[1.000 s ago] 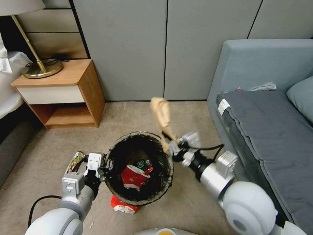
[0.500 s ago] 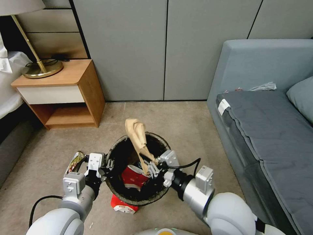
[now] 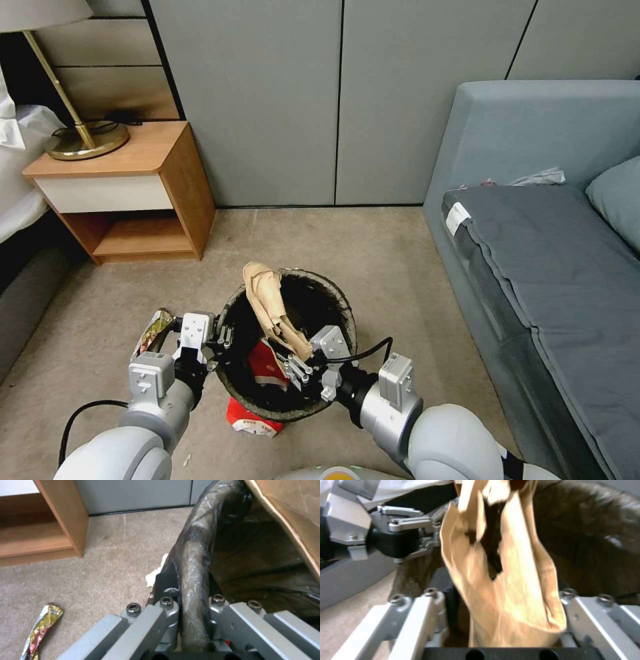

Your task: Pick up the trash bin, then pick up the garbage from the floor and place it into the trash bin.

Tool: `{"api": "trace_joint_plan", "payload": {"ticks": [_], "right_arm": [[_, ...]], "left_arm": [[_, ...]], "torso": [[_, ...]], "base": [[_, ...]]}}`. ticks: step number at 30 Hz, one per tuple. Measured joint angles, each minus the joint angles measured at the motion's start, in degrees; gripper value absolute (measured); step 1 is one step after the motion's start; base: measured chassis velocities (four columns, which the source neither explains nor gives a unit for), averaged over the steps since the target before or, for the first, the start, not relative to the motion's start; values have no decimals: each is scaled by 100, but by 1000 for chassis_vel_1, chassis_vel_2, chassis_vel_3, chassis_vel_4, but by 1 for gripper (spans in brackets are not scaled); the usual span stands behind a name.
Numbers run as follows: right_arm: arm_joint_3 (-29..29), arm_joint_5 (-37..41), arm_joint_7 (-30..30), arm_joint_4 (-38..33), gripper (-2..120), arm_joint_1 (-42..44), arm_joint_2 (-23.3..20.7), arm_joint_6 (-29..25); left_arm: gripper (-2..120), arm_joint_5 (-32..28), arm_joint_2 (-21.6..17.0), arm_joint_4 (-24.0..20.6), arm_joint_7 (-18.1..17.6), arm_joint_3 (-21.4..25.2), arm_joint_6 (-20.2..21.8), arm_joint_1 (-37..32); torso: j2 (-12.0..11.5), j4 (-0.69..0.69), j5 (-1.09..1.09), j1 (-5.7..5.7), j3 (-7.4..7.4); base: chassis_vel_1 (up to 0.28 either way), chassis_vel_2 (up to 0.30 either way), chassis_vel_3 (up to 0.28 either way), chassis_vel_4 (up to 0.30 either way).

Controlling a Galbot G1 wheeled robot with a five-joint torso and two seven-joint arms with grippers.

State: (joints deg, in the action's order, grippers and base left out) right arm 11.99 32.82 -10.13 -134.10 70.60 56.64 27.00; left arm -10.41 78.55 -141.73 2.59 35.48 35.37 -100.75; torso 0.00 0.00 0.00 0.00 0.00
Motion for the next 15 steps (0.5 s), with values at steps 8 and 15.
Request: {"api": "trace_joint_plan", "payload": {"ticks": [8,15], "right_arm": [[-166,-53,0,-146,73,70,-110,-33],[-304,-53,10,-204,98,87,-80,-50]], "left_arm": [[2,4,-11,-7,18,5,0,10],[2,34,-6,-24,56,7,0,14]], "torso": [[0,-1,0,0,0],[0,0,0,0,0]], "base": [[0,0,0,0],[0,0,0,0]]}}
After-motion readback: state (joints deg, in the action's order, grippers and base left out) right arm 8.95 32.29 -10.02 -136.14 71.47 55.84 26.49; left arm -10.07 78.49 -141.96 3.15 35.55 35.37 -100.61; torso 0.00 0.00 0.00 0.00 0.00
